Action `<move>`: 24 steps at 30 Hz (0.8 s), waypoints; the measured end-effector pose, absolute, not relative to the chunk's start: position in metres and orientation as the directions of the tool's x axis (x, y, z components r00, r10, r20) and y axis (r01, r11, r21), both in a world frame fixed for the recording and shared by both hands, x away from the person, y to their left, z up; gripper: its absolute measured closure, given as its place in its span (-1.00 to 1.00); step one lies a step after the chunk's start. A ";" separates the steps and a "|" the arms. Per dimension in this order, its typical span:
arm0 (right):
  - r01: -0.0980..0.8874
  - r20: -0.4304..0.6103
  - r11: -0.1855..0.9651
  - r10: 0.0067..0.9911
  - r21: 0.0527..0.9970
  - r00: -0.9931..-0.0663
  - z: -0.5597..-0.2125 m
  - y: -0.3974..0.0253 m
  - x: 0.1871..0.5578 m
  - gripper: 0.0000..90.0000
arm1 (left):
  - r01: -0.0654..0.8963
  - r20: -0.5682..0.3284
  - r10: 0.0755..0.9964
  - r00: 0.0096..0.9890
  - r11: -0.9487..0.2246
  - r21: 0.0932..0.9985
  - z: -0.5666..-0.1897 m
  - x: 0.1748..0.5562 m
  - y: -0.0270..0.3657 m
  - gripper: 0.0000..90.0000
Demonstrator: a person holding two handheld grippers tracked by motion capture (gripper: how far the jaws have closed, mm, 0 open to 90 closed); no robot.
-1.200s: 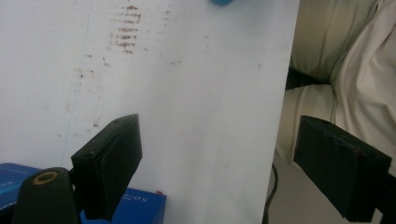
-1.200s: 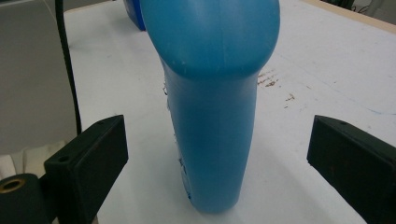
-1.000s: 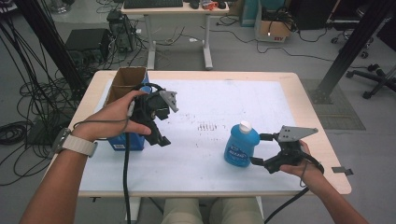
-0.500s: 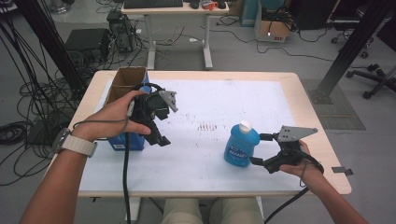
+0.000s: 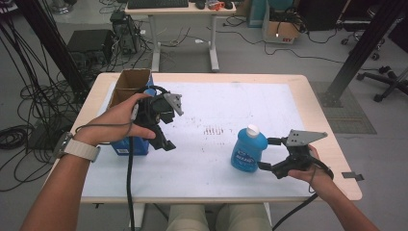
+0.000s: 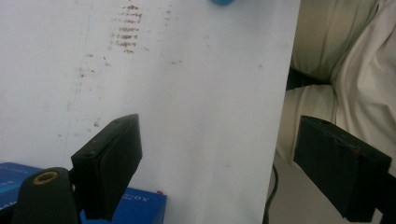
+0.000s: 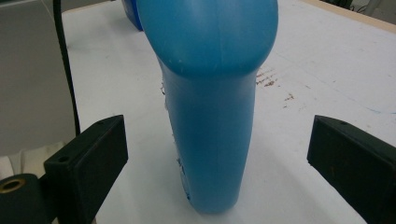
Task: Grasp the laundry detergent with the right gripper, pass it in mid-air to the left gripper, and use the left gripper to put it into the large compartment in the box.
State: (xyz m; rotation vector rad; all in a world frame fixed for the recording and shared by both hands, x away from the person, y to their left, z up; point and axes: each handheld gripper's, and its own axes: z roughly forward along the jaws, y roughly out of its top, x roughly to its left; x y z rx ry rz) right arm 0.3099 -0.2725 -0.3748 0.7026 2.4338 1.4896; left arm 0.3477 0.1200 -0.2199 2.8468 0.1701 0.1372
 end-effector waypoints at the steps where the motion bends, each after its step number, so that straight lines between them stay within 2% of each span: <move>1: 0.308 0.083 0.387 0.501 0.869 -0.861 -0.374 -0.273 0.309 -0.89 | 0.103 0.076 0.130 0.989 -0.952 0.287 -0.220 0.348 0.120 -0.66; 12: 0.311 0.085 0.382 0.505 0.871 -0.859 -0.374 -0.273 0.308 -0.90 | 0.102 0.077 0.129 0.989 -0.952 0.287 -0.220 0.348 0.120 -0.66; 15: 0.284 0.066 0.382 0.493 0.880 -0.867 -0.375 -0.273 0.311 -0.90 | 0.102 0.078 0.129 0.989 -0.952 0.288 -0.220 0.348 0.120 -0.65; 16: 0.311 0.086 0.379 0.506 0.872 -0.858 -0.375 -0.273 0.308 -0.90 | 0.102 0.078 0.129 0.989 -0.952 0.287 -0.220 0.348 0.120 -0.65; 24: 0.307 0.083 0.379 0.505 0.873 -0.859 -0.375 -0.273 0.309 -0.90 | 0.102 0.078 0.129 0.989 -0.953 0.287 -0.220 0.348 0.120 -0.65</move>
